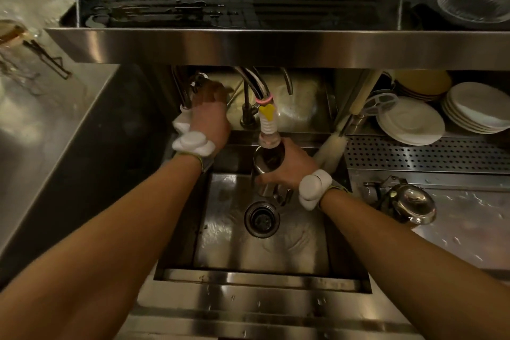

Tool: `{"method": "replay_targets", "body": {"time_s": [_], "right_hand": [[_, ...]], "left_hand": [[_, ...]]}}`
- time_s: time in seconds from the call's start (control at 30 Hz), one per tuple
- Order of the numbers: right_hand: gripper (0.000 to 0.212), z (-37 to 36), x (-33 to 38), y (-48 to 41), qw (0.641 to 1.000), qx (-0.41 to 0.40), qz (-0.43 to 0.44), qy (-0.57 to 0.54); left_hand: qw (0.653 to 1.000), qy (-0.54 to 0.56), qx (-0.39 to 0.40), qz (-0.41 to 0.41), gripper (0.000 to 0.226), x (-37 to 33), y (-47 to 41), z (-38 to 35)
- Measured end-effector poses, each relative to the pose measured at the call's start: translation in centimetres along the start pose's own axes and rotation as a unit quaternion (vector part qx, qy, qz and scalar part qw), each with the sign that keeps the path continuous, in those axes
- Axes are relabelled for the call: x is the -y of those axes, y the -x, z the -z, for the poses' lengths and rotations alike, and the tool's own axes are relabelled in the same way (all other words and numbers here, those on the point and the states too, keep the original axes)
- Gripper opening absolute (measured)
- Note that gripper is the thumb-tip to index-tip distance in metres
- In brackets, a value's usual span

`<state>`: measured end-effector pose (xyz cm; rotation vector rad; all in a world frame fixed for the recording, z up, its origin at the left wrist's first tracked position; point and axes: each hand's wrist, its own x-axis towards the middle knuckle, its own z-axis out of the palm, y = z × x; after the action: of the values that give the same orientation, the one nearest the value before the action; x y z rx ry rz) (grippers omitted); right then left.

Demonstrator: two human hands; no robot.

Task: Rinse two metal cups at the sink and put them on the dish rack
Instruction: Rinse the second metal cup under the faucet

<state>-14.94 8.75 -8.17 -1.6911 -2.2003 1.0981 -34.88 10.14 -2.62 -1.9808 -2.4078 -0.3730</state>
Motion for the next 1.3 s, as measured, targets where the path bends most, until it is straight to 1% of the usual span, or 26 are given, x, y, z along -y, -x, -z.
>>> {"method": "replay_targets", "body": {"time_s": [0.03, 0.07, 0.1, 0.13, 0.17, 0.2, 0.23, 0.27, 0.33, 0.4, 0.47, 0.6, 0.63, 0.67, 0.73, 0.8, 0.83, 0.9, 0.97, 1.0, 1.03, 1.07, 1.13, 1.17, 1.2, 1.3], "right_hand": [[0.121, 0.0, 0.3, 0.6, 1.000, 0.008, -0.009, -0.002], [0.118, 0.3, 0.8, 1.2, 1.000, 0.010, -0.022, -0.004], [0.114, 0.4, 1.2, 1.9, 0.999, 0.001, -0.032, -0.007], [0.111, 0.4, 1.3, 2.4, 0.999, -0.010, -0.042, -0.012], [0.110, 0.3, 1.2, 2.6, 0.998, -0.014, -0.052, -0.023], [0.109, -0.1, 1.2, 2.9, 0.998, -0.010, -0.059, -0.036], [0.106, -0.6, 1.1, 3.1, 0.996, -0.006, -0.066, -0.054], [0.103, -1.1, 1.0, 3.3, 0.994, 0.001, -0.076, -0.073], [0.091, -2.2, 0.8, 3.8, 0.988, 0.024, -0.090, -0.119], [0.077, -2.8, 1.0, 4.5, 0.978, 0.044, -0.106, -0.174], [0.062, -2.9, 1.3, 4.6, 0.968, 0.021, -0.116, -0.222], [0.048, -2.3, 2.0, 3.2, 0.932, -0.070, -0.066, -0.350], [0.047, -3.1, 1.8, 3.1, 0.925, -0.081, -0.066, -0.365], [0.043, -3.9, 1.6, 3.5, 0.927, -0.079, -0.078, -0.357], [0.025, -6.7, 0.2, 4.2, 0.939, -0.018, -0.136, -0.315], [0.028, -8.0, -0.5, 5.2, 0.931, 0.045, -0.192, -0.307], [0.027, -8.0, -0.5, 5.3, 0.926, 0.036, -0.193, -0.322], [0.026, -7.2, -0.2, 4.7, 0.919, -0.040, -0.148, -0.364], [0.035, -6.3, 0.4, 4.1, 0.904, -0.100, -0.098, -0.403], [0.033, -6.4, 0.5, 4.0, 0.905, -0.114, -0.090, -0.400], [0.027, -6.7, 0.3, 4.1, 0.913, -0.108, -0.099, -0.380], [0.019, -7.2, 0.0, 4.3, 0.927, -0.074, -0.125, -0.347], [0.020, -7.9, -0.6, 5.1, 0.940, 0.026, -0.177, -0.291], [0.015, -8.0, -0.6, 5.3, 0.940, 0.050, -0.183, -0.285], [0.022, -7.9, -0.6, 5.5, 0.942, 0.053, -0.177, -0.280], [0.075, -6.4, 0.2, 6.2, 0.967, 0.058, -0.124, -0.215]], "left_hand": [[1.000, 0.016, -0.014, 0.002, 0.051, -0.3, 1.8, -1.1], [0.998, 0.055, 0.008, 0.024, 0.044, -0.7, 3.5, -1.8], [0.989, 0.121, 0.047, 0.067, 0.036, -1.1, 5.4, -2.4], [0.965, 0.203, 0.109, 0.124, 0.032, -1.6, 6.8, -3.0], [0.919, 0.303, 0.177, 0.182, 0.035, -2.3, 8.0, -3.4], [0.854, 0.403, 0.229, 0.236, 0.039, -3.0, 9.4, -3.7], [0.783, 0.485, 0.265, 0.284, 0.042, -3.7, 10.5, -4.0], [0.731, 0.534, 0.279, 0.320, 0.043, -4.2, 11.4, -4.5], [0.693, 0.561, 0.288, 0.349, 0.050, -4.5, 12.5, -5.2], [0.693, 0.552, 0.295, 0.359, 0.062, -4.2, 12.2, -5.8], [0.700, 0.552, 0.287, 0.352, 0.064, -4.1, 11.5, -5.5], [0.759, 0.573, 0.191, 0.243, 0.036, -4.5, 9.3, -4.4], [0.762, 0.576, 0.183, 0.232, 0.035, -4.1, 9.7, -5.5], [0.753, 0.583, 0.182, 0.247, 0.041, -4.1, 10.5, -6.5], [0.714, 0.573, 0.252, 0.313, 0.056, -3.5, 13.0, -9.0], [0.673, 0.547, 0.356, 0.348, 0.053, -3.4, 14.4, -8.7], [0.656, 0.551, 0.375, 0.355, 0.050, -3.6, 14.0, -8.2], [0.655, 0.583, 0.327, 0.353, 0.048, -3.9, 12.0, -7.3], [0.688, 0.604, 0.245, 0.319, 0.044, -4.6, 10.5, -6.1], [0.706, 0.598, 0.221, 0.308, 0.042, -4.8, 10.5, -6.5], [0.721, 0.579, 0.227, 0.306, 0.044, -4.6, 11.1, -7.1], [0.717, 0.562, 0.258, 0.322, 0.051, -4.2, 12.2, -8.3], [0.659, 0.545, 0.347, 0.384, 0.074, -2.9, 13.8, -9.4], [0.636, 0.546, 0.377, 0.394, 0.081, -2.4, 14.1, -9.5], [0.627, 0.550, 0.393, 0.387, 0.084, -2.1, 14.0, -9.6], [0.632, 0.555, 0.390, 0.374, 0.082, -2.8, 13.3, -7.2]]}}
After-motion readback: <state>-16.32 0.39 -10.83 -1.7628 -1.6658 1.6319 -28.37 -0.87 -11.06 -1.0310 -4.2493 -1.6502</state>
